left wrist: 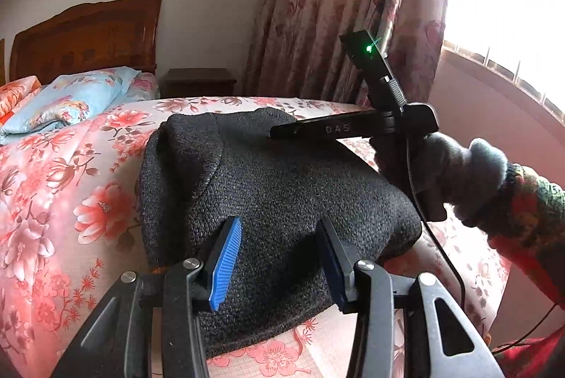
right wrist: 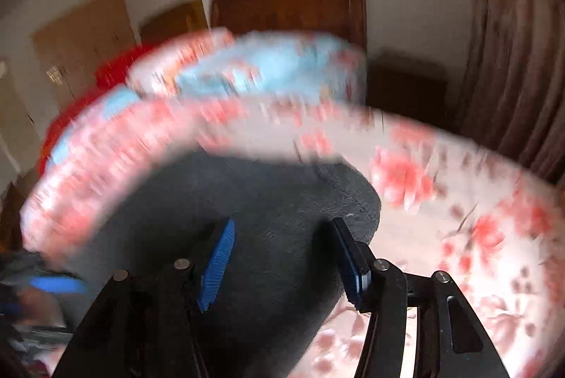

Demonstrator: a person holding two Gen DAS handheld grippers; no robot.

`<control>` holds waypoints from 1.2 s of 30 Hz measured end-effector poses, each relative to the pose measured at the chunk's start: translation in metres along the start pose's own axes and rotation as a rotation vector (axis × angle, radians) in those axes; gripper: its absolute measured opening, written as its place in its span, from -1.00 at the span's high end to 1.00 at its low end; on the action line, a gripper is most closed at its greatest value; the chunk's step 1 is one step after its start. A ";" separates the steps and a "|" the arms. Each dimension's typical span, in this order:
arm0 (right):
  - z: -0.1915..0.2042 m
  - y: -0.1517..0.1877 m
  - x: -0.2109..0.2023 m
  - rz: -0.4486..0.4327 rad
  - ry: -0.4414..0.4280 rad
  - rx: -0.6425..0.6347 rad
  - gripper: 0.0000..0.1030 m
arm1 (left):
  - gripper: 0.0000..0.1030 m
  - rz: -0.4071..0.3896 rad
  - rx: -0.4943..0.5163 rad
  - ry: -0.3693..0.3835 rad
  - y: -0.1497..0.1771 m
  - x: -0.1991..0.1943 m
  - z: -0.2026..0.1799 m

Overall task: Fold small clothes
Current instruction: 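Open both grippers and lift them away from the folded sweater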

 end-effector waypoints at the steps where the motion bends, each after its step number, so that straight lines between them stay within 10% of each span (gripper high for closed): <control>1: -0.003 0.002 0.001 -0.012 -0.003 0.015 -1.00 | 0.13 0.008 0.007 -0.007 0.000 0.000 -0.001; 10: 0.067 0.035 -0.117 -0.251 0.059 -0.091 -1.00 | 0.12 0.003 0.018 -0.034 -0.003 0.006 -0.005; 14: 0.087 0.076 -0.092 -0.126 0.090 -0.152 -1.00 | 0.13 0.010 0.024 -0.034 -0.001 0.004 -0.007; 36: 0.095 0.104 -0.100 -0.188 0.113 -0.026 -1.00 | 0.12 0.023 0.054 -0.132 0.012 -0.006 -0.018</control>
Point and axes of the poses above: each gripper's, at about its wrist camera, not at the fingertips, and x roughly the way its jaws point, z to its left, y to its underside, the point moved 1 cm from there along x, roughly the way its jaws point, and after that the axes turned 1 degree about y, right-handed, at the moved point
